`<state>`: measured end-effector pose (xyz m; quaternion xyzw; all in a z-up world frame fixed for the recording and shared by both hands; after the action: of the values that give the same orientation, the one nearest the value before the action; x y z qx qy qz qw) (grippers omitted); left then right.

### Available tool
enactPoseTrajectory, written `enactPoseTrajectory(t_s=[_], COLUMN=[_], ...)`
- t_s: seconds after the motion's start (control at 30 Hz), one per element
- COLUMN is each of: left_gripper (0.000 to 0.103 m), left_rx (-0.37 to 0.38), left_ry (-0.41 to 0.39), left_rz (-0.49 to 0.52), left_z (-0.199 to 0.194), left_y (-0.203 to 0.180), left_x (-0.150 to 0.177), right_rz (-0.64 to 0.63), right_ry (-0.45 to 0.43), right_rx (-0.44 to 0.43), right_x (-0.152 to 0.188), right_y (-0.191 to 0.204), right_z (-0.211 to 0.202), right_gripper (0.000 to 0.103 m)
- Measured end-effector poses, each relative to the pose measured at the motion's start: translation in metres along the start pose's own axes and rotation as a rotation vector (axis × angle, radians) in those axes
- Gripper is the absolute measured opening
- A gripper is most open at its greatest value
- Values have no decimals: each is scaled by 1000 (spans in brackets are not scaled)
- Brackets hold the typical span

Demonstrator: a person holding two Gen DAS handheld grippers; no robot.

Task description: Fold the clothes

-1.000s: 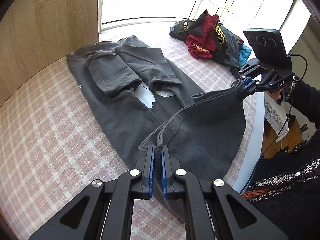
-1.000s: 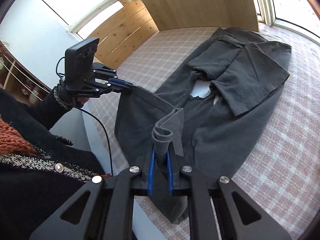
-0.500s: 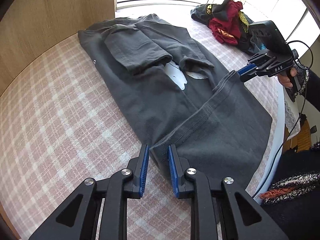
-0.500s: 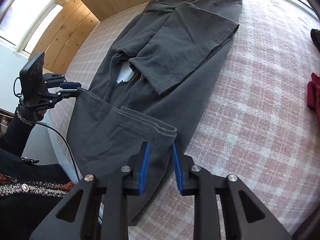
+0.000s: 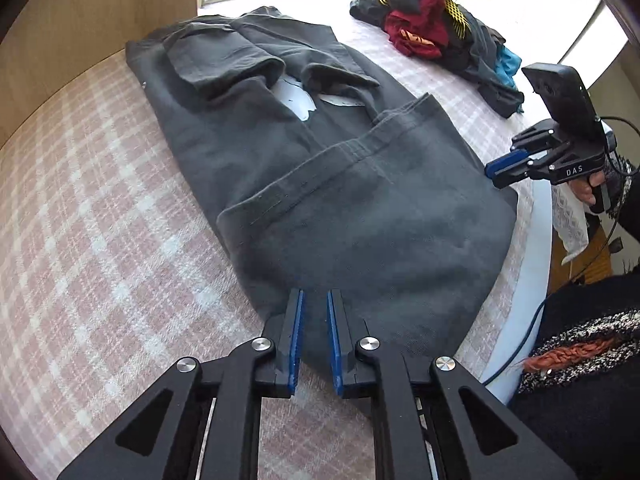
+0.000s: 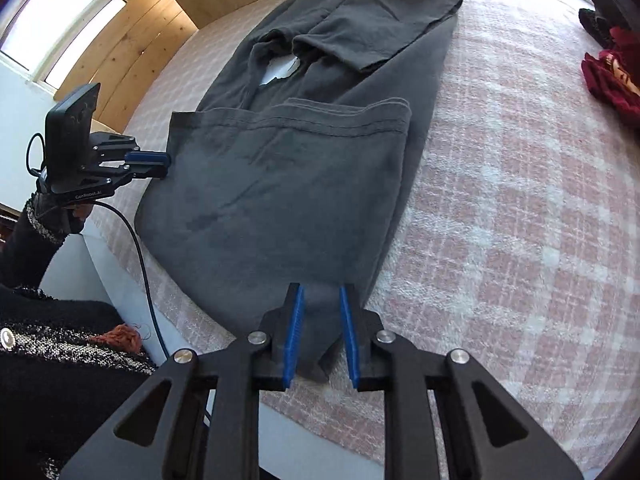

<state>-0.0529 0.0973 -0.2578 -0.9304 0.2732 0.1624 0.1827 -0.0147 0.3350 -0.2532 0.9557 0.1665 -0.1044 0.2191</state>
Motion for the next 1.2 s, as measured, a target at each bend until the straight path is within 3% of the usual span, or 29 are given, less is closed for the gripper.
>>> enactPoseTrajectory(t_s=[0.07,0.13,0.2,0.37,0.53,0.63,0.77,0.9,1.03,1.2], left_gripper=[16,25,26,27,27,27,27,27,27,27], left_rx=[-6,17,40,44,34,0,-23,-21,-34,-48], left_ry=[-46,-50,-32,27,15,-4,-51,-96,-108,-116], left_rz=[-23,-41,-32,13,-6,10,-12,-33,-40,-68], left_z=[-25,-38,-37,-11,-2,-11,-19,-22,-30,-40], left_y=[0,-6,-18,-45,-46,-42,-40,-44,-33,0], left_x=[8,24,41,60,52,51,51,54,54,42], right_rz=[20,24,5,-36,-34,-80,-154,-341,-560,-697], right_ry=[-50,-82,-94,-38,-18,8,-72,-111,-10,105], right_rx=[-2,-6,13,71,78,138,75,50,83,-19], right_x=[9,17,25,28,28,26,-21,-91,-121,-133], right_y=[1,7,14,19,21,31,65,113,124,134], right_z=[-15,-24,-21,5,18,7,-25,-19,16,54], right_gripper=[21,41,48,48,48,48,48,48,48,48])
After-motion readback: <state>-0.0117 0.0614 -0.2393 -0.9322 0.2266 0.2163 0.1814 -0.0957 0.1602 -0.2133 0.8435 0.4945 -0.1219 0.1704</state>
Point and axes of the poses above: each gripper's, at about its wrist camera, not at the fingertips, and z roughly the way its jaws point, y to its left, x to its underside, the point moved 6 cm from there along z, roughly the way its jaws point, and after that the axes turned 1 degree about -y, right-handed, at the moved point
